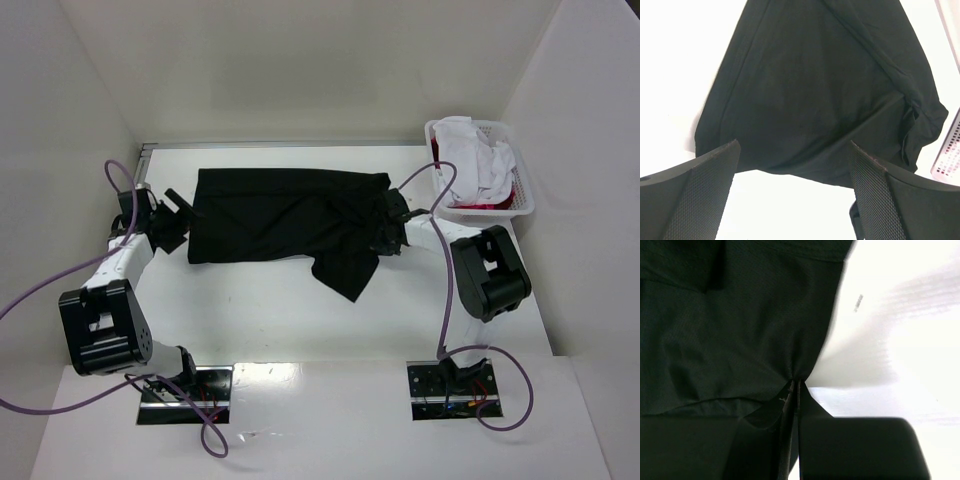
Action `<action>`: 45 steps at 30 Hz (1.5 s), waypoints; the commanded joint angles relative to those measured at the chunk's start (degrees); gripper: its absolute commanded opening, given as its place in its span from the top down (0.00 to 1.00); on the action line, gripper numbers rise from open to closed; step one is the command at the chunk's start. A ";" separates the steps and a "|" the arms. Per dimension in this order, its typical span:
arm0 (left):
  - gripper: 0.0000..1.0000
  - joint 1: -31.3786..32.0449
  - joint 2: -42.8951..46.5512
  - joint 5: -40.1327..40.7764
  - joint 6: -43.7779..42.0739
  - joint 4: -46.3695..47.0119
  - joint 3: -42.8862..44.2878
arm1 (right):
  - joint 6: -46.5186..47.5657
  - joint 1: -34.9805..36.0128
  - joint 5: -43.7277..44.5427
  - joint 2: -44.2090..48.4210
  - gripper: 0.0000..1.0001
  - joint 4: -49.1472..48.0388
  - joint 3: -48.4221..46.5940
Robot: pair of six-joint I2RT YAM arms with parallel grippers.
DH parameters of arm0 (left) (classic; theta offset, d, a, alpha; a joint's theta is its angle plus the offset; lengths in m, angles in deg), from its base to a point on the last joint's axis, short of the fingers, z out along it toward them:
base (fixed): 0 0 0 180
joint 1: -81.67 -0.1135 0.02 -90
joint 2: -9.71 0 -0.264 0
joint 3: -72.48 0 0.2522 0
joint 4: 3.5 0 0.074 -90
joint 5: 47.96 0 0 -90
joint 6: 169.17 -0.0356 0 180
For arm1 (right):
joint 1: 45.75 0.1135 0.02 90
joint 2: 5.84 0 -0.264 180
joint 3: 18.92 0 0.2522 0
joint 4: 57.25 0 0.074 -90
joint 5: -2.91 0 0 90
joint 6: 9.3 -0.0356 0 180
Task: Fold and stack the t-shirts
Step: Grap the side of the flattened tshirt closest away from the robot with both arms
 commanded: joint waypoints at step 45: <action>0.32 -0.85 -0.72 3.55 6.47 -1.16 -10.97 | -10.22 9.66 -5.25 20.62 0.10 -3.00 16.16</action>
